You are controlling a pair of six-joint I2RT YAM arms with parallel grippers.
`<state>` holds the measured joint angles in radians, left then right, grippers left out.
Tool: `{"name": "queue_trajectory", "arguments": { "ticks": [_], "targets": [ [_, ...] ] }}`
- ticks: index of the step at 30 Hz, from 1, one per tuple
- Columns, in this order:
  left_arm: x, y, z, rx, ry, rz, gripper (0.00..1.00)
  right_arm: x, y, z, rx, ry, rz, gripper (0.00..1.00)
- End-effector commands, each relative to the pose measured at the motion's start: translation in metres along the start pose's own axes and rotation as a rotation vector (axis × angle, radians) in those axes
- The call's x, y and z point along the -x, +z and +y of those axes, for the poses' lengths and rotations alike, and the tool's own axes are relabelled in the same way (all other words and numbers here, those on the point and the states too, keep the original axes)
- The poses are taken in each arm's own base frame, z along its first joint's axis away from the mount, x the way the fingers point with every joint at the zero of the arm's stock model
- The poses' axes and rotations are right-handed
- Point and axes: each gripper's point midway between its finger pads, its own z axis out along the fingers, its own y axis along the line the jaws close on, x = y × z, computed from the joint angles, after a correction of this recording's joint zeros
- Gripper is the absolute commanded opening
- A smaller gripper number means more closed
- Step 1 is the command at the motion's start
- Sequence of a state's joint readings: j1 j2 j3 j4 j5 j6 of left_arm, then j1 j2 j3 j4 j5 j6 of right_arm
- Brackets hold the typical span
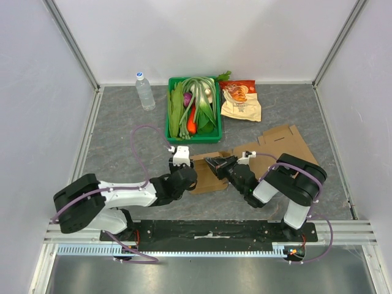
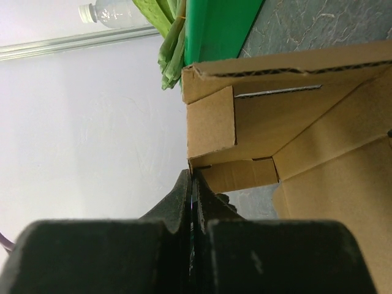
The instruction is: Fold the paper box
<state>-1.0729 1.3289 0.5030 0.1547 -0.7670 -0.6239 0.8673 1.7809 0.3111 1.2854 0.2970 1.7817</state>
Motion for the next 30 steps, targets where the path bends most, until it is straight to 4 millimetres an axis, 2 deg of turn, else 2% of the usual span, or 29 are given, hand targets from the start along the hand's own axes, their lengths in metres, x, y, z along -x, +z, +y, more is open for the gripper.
{"name": "queue_trajectory", "arguments": {
  "ticks": [1,2,5,6,7,10,17,18,19,21,22,25,30],
  "targets": [
    [0.021,0.013,-0.009,0.056,0.001,-0.066,0.51,0.003,0.005,0.007,0.005,-0.002,-0.028,0.0],
    [0.014,0.018,-0.007,0.079,0.023,-0.05,0.48,0.003,0.006,0.009,0.008,-0.001,-0.028,0.0],
    [0.015,0.022,-0.002,0.16,0.016,-0.044,0.41,0.004,0.006,0.009,0.006,-0.002,-0.031,0.0],
    [0.009,0.026,0.001,0.182,0.019,-0.037,0.39,0.004,0.006,0.008,0.003,-0.003,-0.03,0.0],
    [0.013,0.027,0.001,0.201,0.011,-0.05,0.38,0.004,0.006,0.008,0.002,-0.005,-0.03,0.0],
    [0.007,0.032,0.001,0.222,0.025,-0.038,0.35,0.003,0.005,0.008,0.002,-0.003,-0.027,0.0],
    [0.0,0.039,0.006,0.299,0.057,-0.002,0.16,0.005,0.003,0.009,0.002,-0.001,-0.035,0.0],
    [-0.004,0.037,0.012,0.324,0.058,0.012,0.14,0.004,0.003,0.009,0.004,-0.002,-0.033,0.0],
    [0.001,0.038,0.014,0.352,0.041,0.0,0.11,0.005,0.004,0.01,0.006,0.001,-0.033,0.0],
    [-0.006,0.038,0.025,0.413,0.042,0.028,0.04,0.004,0.003,0.01,0.008,-0.001,-0.028,0.0],
    [-0.002,0.041,0.024,0.427,0.031,0.028,0.02,0.002,0.003,0.01,0.006,-0.004,-0.024,0.0],
    [-0.004,0.044,0.031,0.478,0.023,0.029,0.02,0.002,0.002,0.01,0.002,-0.01,-0.027,0.0],
    [0.0,0.043,0.03,0.481,0.011,0.02,0.02,0.001,0.001,0.006,-0.009,-0.018,-0.027,0.0]
  ]
}}
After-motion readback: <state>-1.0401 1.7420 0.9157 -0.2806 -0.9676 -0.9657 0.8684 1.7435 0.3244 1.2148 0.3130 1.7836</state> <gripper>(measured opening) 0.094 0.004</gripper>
